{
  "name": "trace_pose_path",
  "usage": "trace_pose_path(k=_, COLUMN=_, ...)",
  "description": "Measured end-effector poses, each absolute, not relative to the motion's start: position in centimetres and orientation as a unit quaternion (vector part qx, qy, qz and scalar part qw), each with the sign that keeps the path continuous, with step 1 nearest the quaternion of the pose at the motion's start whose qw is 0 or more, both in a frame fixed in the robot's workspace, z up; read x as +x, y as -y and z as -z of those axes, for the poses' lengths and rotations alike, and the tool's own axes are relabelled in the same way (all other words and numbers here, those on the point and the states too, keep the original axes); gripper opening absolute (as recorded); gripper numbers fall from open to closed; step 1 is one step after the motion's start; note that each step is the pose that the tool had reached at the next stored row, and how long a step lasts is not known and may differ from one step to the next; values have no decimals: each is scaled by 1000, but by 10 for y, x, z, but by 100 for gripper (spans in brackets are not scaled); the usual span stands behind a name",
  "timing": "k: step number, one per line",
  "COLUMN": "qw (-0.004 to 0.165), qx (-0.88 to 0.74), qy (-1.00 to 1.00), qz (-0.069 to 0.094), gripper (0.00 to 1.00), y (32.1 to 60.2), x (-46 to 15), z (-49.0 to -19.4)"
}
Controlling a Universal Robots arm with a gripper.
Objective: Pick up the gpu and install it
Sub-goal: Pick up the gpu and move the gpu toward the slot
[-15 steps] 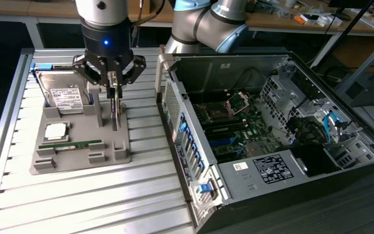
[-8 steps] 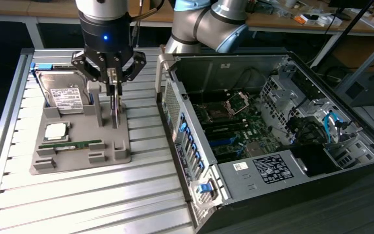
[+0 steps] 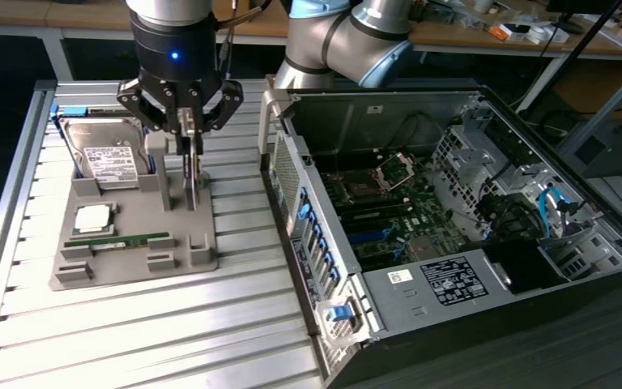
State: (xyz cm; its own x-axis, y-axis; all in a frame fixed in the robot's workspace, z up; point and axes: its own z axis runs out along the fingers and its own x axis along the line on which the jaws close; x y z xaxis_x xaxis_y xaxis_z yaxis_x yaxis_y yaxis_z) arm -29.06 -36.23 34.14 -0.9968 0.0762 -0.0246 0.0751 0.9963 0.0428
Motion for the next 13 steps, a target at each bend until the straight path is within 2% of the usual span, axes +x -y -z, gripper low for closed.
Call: trace_pose_path(k=13, qw=13, qx=38, qy=-999, qz=-21, gripper=27, y=362, x=-291, z=-347)
